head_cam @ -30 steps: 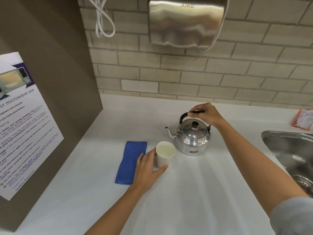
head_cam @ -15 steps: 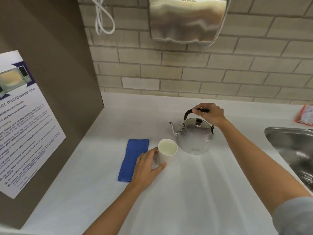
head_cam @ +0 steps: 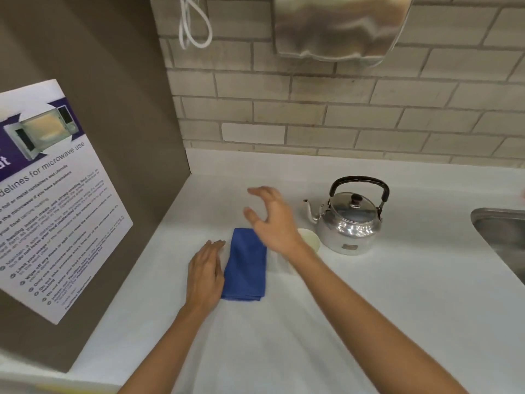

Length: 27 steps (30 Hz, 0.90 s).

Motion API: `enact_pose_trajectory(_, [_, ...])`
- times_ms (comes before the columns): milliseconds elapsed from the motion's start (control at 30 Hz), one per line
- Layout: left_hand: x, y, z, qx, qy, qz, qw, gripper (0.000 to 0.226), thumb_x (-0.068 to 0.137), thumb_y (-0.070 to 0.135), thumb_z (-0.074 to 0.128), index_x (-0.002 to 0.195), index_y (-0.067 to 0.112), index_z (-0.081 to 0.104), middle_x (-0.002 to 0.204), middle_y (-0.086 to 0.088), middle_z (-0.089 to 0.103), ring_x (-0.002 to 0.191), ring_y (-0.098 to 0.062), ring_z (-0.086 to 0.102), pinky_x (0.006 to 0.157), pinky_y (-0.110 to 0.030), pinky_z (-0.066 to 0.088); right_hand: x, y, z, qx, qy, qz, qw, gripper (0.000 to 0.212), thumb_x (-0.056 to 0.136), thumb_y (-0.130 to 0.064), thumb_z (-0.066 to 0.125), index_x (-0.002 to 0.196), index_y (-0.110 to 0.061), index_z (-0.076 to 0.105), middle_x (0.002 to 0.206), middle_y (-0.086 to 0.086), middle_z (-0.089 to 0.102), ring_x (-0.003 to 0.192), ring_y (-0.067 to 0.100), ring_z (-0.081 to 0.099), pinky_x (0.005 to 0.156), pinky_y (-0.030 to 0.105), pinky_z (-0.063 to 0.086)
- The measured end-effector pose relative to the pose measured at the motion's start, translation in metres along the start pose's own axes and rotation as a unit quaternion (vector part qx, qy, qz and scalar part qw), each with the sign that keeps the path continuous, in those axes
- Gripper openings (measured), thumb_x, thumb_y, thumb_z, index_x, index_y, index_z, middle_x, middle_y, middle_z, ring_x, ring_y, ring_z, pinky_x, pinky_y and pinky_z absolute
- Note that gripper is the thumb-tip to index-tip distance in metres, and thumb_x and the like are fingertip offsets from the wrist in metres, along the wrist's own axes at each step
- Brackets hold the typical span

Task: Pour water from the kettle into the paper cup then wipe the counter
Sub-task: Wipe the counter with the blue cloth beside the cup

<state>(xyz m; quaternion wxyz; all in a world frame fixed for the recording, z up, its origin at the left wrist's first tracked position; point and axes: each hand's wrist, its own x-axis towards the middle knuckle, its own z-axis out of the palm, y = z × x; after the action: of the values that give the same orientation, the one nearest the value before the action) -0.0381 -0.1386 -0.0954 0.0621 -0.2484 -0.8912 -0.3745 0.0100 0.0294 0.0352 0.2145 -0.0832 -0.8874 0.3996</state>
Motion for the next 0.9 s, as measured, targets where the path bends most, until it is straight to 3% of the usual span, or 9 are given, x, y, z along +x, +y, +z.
enact_pose_trajectory(67, [-0.003,-0.008,-0.002,0.049,-0.032,-0.005,0.998,0.052,0.091,-0.009,0.041,0.142,0.003,0.047,0.148,-0.015,0.048,0.142,-0.032,0.038,0.117,-0.046,0.029,-0.010,0.011,0.044,-0.013,-0.036,0.063,0.997,0.051,0.097,-0.027,0.052,0.145,-0.010,0.043,0.152,0.012,0.037,0.139,0.025,0.037,0.110,0.022,0.024])
enact_pose_trajectory(167, [-0.007,-0.012,-0.001,0.113,-0.071,-0.024,0.991,0.058,0.095,-0.002,0.038,0.152,0.010,0.031,0.159,-0.007,0.031,0.150,-0.022,0.021,0.122,-0.042,0.015,-0.025,0.044,0.096,-0.160,-0.083,0.151,0.972,0.063,0.101,-0.044,0.036,0.155,-0.018,0.018,0.165,0.010,0.006,0.151,0.029,0.002,0.121,0.047,0.004])
enact_pose_trajectory(233, [-0.007,-0.015,0.001,0.137,-0.075,-0.033,0.987,0.059,0.097,0.003,0.037,0.154,0.012,0.024,0.163,-0.004,0.022,0.152,-0.019,0.014,0.123,-0.040,0.010,-0.031,0.060,0.120,-0.211,-0.104,0.180,0.955,0.069,0.100,-0.053,0.026,0.157,-0.022,0.003,0.165,0.009,-0.011,0.150,0.031,-0.016,0.119,0.053,-0.008])
enact_pose_trajectory(300, [-0.006,-0.016,0.003,0.157,-0.081,-0.036,0.984,0.059,0.098,0.007,0.036,0.155,0.014,0.020,0.164,-0.002,0.017,0.152,-0.017,0.010,0.123,-0.039,0.006,-0.032,0.068,0.136,-0.241,-0.099,0.189,0.947,0.072,0.099,-0.057,0.018,0.156,-0.021,-0.008,0.163,0.011,-0.018,0.148,0.032,-0.023,0.118,0.054,-0.012])
enact_pose_trajectory(467, [-0.005,-0.023,0.006,0.176,-0.094,-0.031,0.979,0.060,0.099,0.009,0.034,0.156,0.017,0.017,0.165,0.001,0.014,0.152,-0.015,0.007,0.124,-0.039,0.004,-0.015,0.079,0.143,-0.289,-0.092,0.173,0.937,0.067,0.101,-0.049,0.015,0.156,-0.016,-0.007,0.163,0.014,-0.013,0.149,0.033,-0.017,0.121,0.047,-0.010])
enact_pose_trajectory(633, [-0.004,-0.026,0.006,0.170,-0.086,-0.031,0.981,0.056,0.101,0.008,0.030,0.155,0.020,0.021,0.164,0.005,0.016,0.152,-0.012,0.009,0.124,-0.037,0.004,0.000,0.079,0.128,-0.296,-0.138,0.078,0.942,0.059,0.104,-0.032,0.020,0.156,-0.012,0.002,0.166,0.008,-0.001,0.152,0.023,-0.004,0.123,0.037,-0.004])
enact_pose_trajectory(767, [-0.007,-0.034,0.002,0.180,-0.101,-0.018,0.978,0.052,0.105,0.020,0.025,0.156,0.025,0.018,0.164,0.011,0.013,0.152,-0.008,0.007,0.122,-0.036,0.003,-0.069,0.078,0.113,-0.274,-0.142,-0.008,0.951,0.058,0.102,-0.030,0.017,0.156,-0.012,0.008,0.165,0.004,0.007,0.152,0.019,0.002,0.122,0.030,-0.004])
enact_pose_trajectory(900, [-0.008,-0.038,-0.001,0.182,-0.106,-0.005,0.978,0.051,0.105,0.027,0.019,0.156,0.028,0.017,0.163,0.013,0.013,0.151,-0.007,0.007,0.122,-0.036,0.002,-0.093,0.085,0.104,-0.283,-0.121,0.016,0.951,0.059,0.100,-0.032,0.016,0.156,-0.013,0.011,0.164,0.002,0.009,0.152,0.018,0.005,0.121,0.029,-0.003])
